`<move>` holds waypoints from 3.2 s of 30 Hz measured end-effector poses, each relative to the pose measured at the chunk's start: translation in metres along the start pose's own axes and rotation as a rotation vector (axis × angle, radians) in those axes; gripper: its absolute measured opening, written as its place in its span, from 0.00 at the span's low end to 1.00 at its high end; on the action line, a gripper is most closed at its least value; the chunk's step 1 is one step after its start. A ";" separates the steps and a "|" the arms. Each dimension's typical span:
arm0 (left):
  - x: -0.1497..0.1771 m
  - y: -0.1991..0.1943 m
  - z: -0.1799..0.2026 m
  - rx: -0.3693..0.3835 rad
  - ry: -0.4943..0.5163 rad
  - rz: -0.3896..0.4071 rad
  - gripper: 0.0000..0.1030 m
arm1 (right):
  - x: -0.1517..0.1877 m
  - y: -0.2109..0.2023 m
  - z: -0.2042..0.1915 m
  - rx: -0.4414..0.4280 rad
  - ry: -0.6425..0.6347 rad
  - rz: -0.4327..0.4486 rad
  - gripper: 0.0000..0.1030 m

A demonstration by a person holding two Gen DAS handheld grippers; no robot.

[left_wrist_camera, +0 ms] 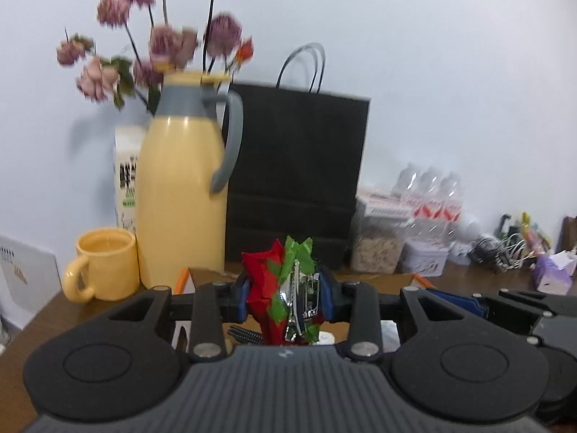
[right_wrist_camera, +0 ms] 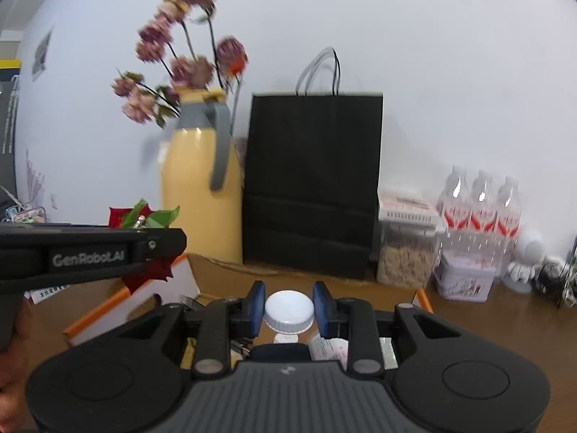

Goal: Organize objects
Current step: 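Place the cap and red flower clip into the box, open both tools, then grasp the small black cable beside the purple cloth with the left tool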

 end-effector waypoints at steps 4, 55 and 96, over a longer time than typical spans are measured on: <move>0.013 0.026 0.000 -0.008 0.023 -0.058 0.35 | 0.016 0.022 0.008 0.026 -0.009 -0.045 0.26; 0.069 -0.109 -0.015 -0.042 0.108 -0.048 0.99 | 0.080 -0.081 -0.017 -0.036 -0.095 -0.126 0.98; 0.137 -0.098 0.056 0.322 0.216 -0.278 0.12 | 0.109 -0.092 -0.003 -0.040 0.011 -0.161 0.71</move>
Point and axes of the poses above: each gripper's, at about its wrist camera, not at the fingertips, and y roughly the way its jaws point, z to its right, x to its underside, the point moved 6 cm from there along y, roughly the way its jaws point, and after that the axes turned 14 degrees about y, right-handed, at the moved point
